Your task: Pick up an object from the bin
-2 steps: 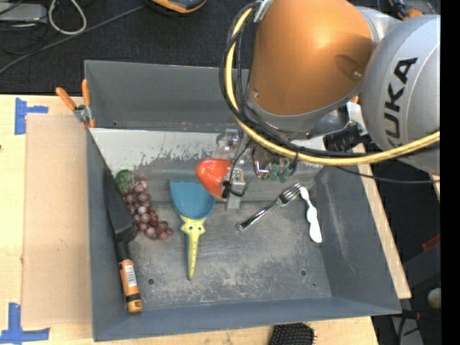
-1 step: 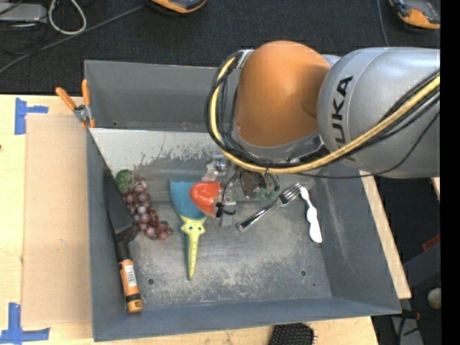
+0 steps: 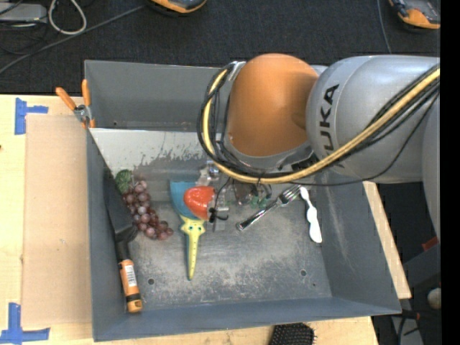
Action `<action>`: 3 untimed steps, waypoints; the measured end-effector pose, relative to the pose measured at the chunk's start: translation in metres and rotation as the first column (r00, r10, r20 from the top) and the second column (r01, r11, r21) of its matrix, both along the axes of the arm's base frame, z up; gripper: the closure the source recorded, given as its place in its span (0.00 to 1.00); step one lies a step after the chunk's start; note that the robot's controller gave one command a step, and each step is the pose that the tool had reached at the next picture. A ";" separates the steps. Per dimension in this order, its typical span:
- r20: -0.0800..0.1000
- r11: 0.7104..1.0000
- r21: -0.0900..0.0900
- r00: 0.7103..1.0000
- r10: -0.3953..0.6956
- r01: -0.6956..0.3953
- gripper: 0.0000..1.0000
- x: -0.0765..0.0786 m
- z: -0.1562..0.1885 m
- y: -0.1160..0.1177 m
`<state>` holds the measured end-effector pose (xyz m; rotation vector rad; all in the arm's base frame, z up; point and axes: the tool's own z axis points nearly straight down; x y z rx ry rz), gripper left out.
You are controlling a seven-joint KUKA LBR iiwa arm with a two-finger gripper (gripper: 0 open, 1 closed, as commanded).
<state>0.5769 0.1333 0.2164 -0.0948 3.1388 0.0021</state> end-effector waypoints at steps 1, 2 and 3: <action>-0.002 0.998 0.000 0.998 0.061 -0.061 0.00 -0.001 -0.017 -0.026; -0.008 0.997 0.001 0.997 0.074 -0.074 0.00 -0.014 0.079 0.025; -0.022 0.992 -0.003 0.992 0.126 -0.126 0.00 0.016 -0.068 -0.033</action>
Offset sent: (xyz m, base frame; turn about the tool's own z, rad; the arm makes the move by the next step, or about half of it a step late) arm -0.0144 0.0242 0.0790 -0.0726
